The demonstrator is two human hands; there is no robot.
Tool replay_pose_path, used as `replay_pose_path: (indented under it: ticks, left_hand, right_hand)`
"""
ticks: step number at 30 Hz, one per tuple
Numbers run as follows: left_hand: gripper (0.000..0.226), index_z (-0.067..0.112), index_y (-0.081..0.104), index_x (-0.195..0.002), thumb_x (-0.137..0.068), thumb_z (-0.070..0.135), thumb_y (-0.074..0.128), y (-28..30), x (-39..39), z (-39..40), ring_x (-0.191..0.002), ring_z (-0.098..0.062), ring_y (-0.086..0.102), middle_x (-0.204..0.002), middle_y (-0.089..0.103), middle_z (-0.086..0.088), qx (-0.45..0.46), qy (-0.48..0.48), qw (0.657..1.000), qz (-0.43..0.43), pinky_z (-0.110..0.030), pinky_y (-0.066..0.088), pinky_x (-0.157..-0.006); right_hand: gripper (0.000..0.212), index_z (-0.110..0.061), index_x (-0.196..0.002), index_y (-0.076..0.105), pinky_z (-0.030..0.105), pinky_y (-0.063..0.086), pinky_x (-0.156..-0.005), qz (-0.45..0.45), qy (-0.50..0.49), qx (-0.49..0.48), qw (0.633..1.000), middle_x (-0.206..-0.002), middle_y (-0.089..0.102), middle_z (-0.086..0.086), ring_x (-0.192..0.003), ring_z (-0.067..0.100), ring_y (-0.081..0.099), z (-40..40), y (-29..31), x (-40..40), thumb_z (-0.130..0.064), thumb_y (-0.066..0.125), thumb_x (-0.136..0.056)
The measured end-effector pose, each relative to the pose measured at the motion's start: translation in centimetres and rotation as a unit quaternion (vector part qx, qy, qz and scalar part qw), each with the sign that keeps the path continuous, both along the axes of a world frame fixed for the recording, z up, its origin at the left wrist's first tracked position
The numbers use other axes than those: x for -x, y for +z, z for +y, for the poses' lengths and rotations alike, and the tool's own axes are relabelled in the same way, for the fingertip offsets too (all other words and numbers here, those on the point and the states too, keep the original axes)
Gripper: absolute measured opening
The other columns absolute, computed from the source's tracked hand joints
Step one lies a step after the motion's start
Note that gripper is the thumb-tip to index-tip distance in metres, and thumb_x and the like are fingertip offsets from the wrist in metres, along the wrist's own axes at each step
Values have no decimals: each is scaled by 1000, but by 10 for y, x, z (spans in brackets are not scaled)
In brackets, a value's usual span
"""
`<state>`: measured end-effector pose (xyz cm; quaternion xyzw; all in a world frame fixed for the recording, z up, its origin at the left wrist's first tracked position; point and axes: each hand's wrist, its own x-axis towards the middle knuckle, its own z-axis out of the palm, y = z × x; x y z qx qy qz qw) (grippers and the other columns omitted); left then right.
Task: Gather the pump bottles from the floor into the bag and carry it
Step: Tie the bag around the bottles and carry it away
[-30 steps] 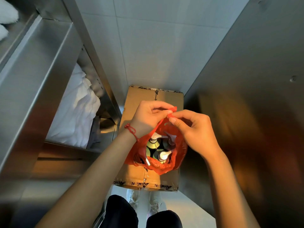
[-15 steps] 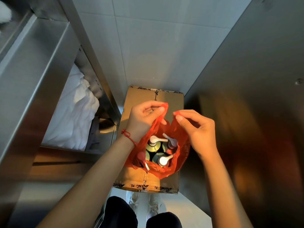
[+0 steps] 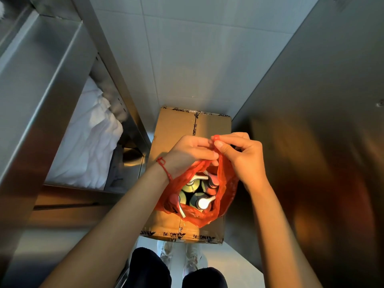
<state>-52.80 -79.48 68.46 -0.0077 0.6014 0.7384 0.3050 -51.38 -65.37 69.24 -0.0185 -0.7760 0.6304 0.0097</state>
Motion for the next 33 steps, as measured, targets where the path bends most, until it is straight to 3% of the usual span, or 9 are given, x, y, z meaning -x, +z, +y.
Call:
replay_pose_path:
  ticks: [5, 8, 10, 12, 15, 21, 25, 29, 33]
  left_hand:
    - [19, 13, 70, -61, -79, 8, 66, -7, 1, 6, -47, -12, 56, -46, 62, 2, 68, 10, 997, 24, -20, 46, -53]
    - [11, 9, 72, -77, -81, 17, 64, -6, 0, 7, -47, -14, 51, -48, 62, 1, 73, 32, 997, 5, -21, 39, -46]
    - [11, 12, 72, -76, -81, 19, 65, -6, 0, 6, -49, -18, 51, -53, 64, -3, 60, 48, 997, -7, -22, 38, -47]
    - [15, 9, 68, -72, -84, 14, 61, -2, -1, 6, -40, -9, 53, -50, 63, -3, 55, 72, 996, -19, -15, 39, -41]
    - [15, 1, 63, -75, -87, 8, 56, 8, -3, 9, -30, -4, 51, -49, 60, -7, 47, 101, 993, -37, -9, 35, -32]
    - [24, -6, 64, -80, -85, 17, 61, 6, -4, 6, -36, -13, 50, -54, 60, -14, 94, 143, 985, -25, -11, 34, -31]
    - [32, 16, 66, -51, -83, 16, 63, -2, 0, -4, -41, -11, 47, -38, 55, 3, 143, 163, 976, 9, -18, 39, -43]
    - [17, 4, 63, -71, -86, 8, 57, -12, 2, -14, -37, -11, 53, -30, 49, 1, 60, 206, 972, -92, -24, 46, -52]
    - [10, -1, 60, -85, -86, 9, 58, -9, 1, -17, -42, -12, 63, -46, 65, -7, -3, 222, 957, -186, -19, 52, -44]
  right_hand:
    - [7, -17, -80, 72, 27, 47, -86, -25, 23, 9, 999, -83, 70, -6, -91, 11, 62, 2, -6, 9, -13, 69, -76]
    - [16, -15, -83, 71, 17, 46, -76, -54, 12, 53, 997, -80, 73, -11, -84, 3, 64, 11, -11, 12, -22, 58, -80]
    - [13, -15, -91, 69, 13, 47, -71, -71, 12, 75, 995, -76, 73, -12, -79, 1, 64, 15, -14, 7, -16, 60, -82]
    - [19, -14, -96, 68, 14, 50, -70, -86, 36, 87, 992, -74, 73, -12, -76, 3, 65, 15, -16, 0, -5, 62, -80]
    - [22, -18, -87, 71, 16, 52, -69, -74, 20, 70, 995, -71, 73, -12, -73, 4, 66, 9, -20, -7, 0, 66, -75]
    - [17, -19, -72, 72, 17, 48, -69, -41, -77, 60, 994, -66, 70, -13, -69, 3, 64, -5, -23, -7, -2, 72, -71]
    - [24, -26, -65, 71, 20, 51, -66, -75, -147, 94, 982, -62, 70, -13, -66, 4, 63, -5, -28, -10, -4, 70, -73]
    - [26, -24, -66, 70, 16, 49, -63, -71, -177, 128, 973, -60, 69, -12, -62, 2, 62, -5, -30, -19, -1, 66, -76]
    - [20, -23, -70, 70, 14, 47, -65, -34, -74, 65, 995, -63, 69, -14, -65, 0, 62, -13, -27, -25, -4, 70, -74]
